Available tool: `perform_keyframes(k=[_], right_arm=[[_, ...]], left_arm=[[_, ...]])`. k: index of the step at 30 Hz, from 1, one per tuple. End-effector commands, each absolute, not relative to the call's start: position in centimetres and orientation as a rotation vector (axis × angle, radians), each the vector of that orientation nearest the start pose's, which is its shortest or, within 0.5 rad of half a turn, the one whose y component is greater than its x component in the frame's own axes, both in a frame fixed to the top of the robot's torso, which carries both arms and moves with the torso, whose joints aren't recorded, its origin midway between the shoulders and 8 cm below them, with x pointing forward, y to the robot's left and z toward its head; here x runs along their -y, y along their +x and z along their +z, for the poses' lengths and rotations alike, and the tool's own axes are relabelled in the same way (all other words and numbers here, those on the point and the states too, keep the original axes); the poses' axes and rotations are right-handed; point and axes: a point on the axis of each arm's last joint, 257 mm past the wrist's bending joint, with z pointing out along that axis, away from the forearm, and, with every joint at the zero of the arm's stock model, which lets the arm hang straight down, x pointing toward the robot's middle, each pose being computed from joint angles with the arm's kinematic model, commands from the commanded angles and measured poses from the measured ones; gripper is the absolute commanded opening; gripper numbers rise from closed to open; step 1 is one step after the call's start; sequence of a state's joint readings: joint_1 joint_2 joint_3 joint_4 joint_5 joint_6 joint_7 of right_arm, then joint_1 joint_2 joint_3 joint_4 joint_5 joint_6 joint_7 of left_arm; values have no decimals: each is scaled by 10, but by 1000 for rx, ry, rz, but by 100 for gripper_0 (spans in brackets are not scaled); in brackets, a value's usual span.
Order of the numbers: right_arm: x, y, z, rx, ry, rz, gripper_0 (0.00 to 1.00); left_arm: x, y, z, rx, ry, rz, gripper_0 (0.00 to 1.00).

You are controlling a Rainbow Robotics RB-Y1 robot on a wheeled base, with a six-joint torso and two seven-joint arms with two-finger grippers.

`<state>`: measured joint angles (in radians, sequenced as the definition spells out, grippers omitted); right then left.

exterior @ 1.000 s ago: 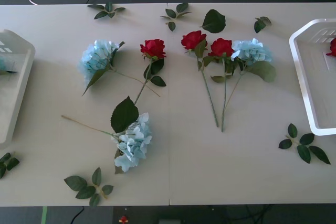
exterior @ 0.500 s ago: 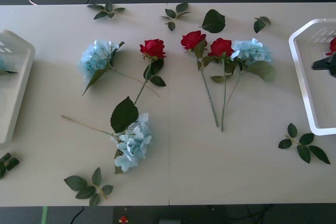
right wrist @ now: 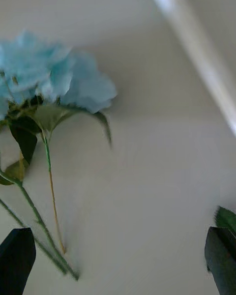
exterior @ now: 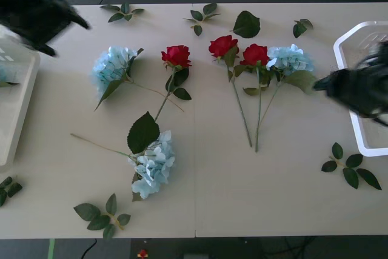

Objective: Place the red flowers into the right box and the blue flowers into the left box. If a person shows an open palm, hand one flower to the person first, then continue sorting.

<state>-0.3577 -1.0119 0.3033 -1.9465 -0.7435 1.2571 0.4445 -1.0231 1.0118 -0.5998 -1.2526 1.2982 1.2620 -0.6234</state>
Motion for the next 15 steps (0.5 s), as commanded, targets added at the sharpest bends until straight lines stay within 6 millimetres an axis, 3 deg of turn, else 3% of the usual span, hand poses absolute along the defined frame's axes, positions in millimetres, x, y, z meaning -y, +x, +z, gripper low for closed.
perform_keyframes(k=[1, 7, 15], right_arm=[[268, 518, -205, -2377, 597, 248, 100], [245, 550, -224, -2358, 617, 202, 100], [238, 586, -239, -2332, 686, 180, 100]], left_arm=[[-222, 599, -97, -2478, -485, -529, 100], [-186, 599, -134, -2440, -466, -558, 100], [-151, 599, -175, -2384, -492, -633, 100]])
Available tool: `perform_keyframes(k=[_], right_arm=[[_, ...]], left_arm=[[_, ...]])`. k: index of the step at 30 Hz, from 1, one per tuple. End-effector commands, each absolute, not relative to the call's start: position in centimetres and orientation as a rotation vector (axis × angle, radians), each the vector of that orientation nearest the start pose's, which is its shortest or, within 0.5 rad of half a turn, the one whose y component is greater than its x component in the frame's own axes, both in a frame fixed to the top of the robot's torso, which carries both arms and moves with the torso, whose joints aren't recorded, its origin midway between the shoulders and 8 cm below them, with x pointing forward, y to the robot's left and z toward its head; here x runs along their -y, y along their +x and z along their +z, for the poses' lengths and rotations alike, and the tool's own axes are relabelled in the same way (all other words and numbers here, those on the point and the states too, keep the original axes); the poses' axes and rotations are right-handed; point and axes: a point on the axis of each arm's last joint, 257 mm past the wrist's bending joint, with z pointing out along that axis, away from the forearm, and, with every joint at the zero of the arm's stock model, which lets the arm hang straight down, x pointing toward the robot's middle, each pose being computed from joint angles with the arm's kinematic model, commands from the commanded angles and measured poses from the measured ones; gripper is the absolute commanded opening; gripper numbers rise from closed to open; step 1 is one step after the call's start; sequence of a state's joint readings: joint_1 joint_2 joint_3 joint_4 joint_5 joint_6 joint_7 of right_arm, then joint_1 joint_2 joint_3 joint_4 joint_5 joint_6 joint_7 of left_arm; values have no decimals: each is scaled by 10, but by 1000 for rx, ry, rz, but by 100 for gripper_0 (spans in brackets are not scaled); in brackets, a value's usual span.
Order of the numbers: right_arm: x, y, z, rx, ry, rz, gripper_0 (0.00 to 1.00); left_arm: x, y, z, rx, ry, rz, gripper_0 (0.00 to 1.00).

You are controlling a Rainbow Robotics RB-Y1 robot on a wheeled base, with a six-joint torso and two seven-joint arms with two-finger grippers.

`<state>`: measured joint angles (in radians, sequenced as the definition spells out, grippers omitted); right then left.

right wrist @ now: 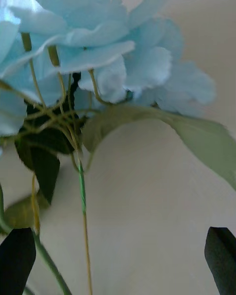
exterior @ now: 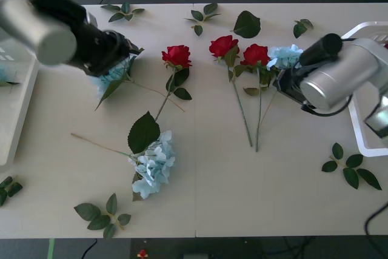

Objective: Place the red flowers into the right box and the blue flowers into the left box. If a person shows an open palm, hand one flower to the person first, then continue sorting.

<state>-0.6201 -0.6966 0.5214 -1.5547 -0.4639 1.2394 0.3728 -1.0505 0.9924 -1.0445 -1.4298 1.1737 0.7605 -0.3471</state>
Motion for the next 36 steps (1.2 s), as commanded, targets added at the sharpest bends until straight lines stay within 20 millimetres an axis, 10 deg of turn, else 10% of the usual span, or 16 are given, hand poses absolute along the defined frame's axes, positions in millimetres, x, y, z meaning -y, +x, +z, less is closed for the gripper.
perform_keyframes(k=[1, 16, 31, 34, 36], right_arm=[[237, 587, -241, -2331, 690, 179, 100], [226, 614, -266, -2330, 697, 132, 100], [229, 628, -280, -2326, 716, 116, 98], [228, 627, -281, -2326, 723, 122, 6], [227, 627, -280, -2326, 723, 125, 0]], left_arm=[[-148, 599, -175, -2381, -496, -641, 100], [-99, 584, -191, -2366, -786, -830, 100], [-122, 633, -232, -2279, -882, -658, 100], [-129, 637, -235, -2270, -899, -639, 100], [-132, 636, -238, -2272, -903, -629, 100]])
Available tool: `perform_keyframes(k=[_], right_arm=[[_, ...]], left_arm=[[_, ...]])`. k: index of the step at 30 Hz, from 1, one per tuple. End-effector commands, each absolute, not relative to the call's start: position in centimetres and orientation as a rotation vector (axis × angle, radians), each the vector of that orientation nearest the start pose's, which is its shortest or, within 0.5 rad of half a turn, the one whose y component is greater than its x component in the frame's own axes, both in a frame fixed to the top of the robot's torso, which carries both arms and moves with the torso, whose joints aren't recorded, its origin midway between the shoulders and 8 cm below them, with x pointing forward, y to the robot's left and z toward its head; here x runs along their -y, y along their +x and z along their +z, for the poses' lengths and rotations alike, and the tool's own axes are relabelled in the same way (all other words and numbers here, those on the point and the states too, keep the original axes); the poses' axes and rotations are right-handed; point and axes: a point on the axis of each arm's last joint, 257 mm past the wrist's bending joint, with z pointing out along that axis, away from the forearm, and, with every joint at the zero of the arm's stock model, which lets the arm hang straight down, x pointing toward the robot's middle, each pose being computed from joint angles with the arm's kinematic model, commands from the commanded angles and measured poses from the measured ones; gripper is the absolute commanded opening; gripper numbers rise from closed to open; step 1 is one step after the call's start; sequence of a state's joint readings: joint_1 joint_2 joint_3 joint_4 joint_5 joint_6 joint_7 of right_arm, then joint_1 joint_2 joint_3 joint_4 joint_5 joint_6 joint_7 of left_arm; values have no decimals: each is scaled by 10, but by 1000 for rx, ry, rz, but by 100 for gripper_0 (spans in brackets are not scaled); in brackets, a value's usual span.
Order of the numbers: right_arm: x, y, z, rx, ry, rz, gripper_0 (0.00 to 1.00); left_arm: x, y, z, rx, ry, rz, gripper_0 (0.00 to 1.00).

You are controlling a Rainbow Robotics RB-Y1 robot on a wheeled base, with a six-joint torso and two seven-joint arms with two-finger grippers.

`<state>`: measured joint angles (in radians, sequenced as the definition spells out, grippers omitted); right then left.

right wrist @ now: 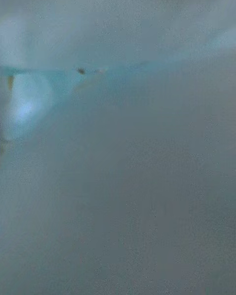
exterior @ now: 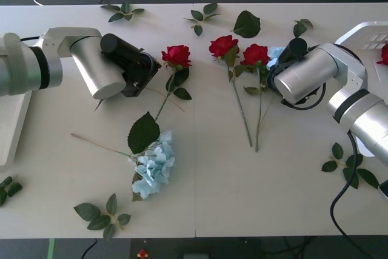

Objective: Place the red flowers into the right box and the blue flowers into the left box. If a person shows an open palm, hand one flower to the person first, then continue sorting.

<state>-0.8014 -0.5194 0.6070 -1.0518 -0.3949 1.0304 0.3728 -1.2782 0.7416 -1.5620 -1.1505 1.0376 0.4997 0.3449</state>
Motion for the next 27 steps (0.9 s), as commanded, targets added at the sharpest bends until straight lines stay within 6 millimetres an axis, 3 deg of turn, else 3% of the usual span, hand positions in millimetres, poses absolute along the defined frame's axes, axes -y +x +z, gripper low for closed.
perform_keyframes(k=[1, 7, 9, 11, 14, 21, 27], right_arm=[[227, 628, -280, -2325, 722, 126, 0], [225, 628, -280, -2328, 722, 133, 0], [224, 628, -279, -2329, 721, 139, 0], [223, 628, -278, -2331, 720, 143, 0], [222, 628, -279, -2332, 719, 143, 0], [224, 629, -276, -2331, 711, 137, 0], [231, 635, -259, -2321, 636, 105, 0]], left_arm=[[-132, 637, -237, -2270, -903, -630, 100], [-133, 629, -247, -2304, -856, -582, 100], [-131, 622, -252, -2327, -829, -561, 86], [-128, 616, -256, -2346, -808, -554, 57], [-124, 613, -257, -2355, -792, -555, 0], [-124, 615, -255, -2351, -752, -542, 0], [-128, 620, -252, -2336, -731, -528, 0]])
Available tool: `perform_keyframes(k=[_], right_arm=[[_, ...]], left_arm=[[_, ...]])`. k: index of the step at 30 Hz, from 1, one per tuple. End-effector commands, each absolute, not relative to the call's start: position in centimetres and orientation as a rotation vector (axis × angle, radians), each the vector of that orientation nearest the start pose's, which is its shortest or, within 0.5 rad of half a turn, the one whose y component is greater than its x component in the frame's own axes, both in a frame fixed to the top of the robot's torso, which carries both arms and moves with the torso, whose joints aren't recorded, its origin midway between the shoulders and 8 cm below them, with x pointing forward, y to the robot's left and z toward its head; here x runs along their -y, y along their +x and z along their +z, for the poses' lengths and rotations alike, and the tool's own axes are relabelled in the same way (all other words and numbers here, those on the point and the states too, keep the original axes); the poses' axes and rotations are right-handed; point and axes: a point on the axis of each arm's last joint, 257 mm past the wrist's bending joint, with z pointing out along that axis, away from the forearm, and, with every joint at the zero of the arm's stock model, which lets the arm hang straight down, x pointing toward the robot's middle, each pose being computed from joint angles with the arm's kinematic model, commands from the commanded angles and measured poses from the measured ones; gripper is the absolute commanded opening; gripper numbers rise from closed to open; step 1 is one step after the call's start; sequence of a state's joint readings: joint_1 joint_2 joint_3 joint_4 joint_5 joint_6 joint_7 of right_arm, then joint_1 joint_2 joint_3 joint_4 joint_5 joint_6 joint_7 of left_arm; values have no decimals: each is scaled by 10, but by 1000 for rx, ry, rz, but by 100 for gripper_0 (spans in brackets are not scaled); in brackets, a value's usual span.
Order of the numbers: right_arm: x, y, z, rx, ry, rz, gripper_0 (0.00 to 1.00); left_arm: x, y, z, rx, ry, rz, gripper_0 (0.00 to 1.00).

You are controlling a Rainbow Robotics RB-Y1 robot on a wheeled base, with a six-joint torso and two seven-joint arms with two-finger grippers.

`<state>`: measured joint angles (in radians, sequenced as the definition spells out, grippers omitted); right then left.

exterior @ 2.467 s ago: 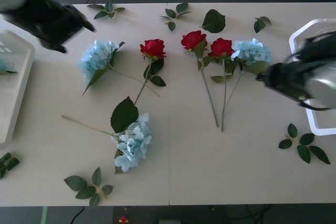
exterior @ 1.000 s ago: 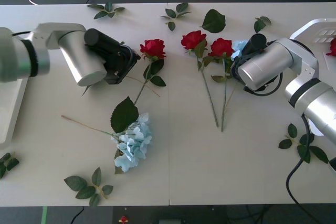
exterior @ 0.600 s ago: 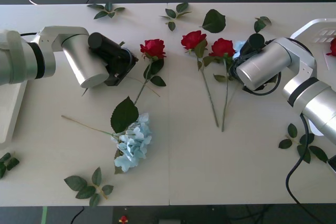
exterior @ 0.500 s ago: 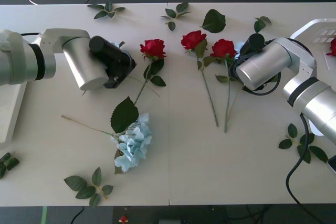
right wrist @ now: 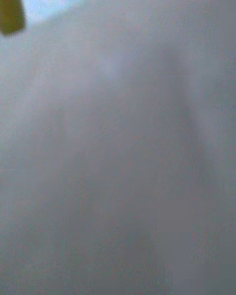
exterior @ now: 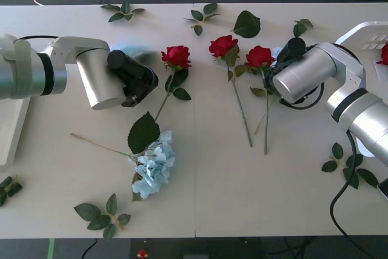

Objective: Place the red flowers into the right box and the blue flowers into the left box. If a person shows an open palm, hand one flower to the person first, then continue sorting.

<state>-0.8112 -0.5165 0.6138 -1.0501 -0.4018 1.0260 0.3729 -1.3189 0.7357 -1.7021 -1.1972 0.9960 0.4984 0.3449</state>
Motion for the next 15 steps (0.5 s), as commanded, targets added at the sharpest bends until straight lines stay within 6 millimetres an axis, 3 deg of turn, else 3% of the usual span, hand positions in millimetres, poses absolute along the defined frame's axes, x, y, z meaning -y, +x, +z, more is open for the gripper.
perform_keyframes(k=[1, 6, 15], right_arm=[[237, 636, -250, -2321, 589, 81, 0], [251, 633, -227, -2342, 477, 45, 0], [264, 623, -171, -2294, 195, 70, 0]], left_arm=[[-131, 623, -251, -2329, -729, -521, 0], [-147, 642, -241, -2277, -728, -487, 0], [-182, 697, -165, -2084, -749, -504, 0]])
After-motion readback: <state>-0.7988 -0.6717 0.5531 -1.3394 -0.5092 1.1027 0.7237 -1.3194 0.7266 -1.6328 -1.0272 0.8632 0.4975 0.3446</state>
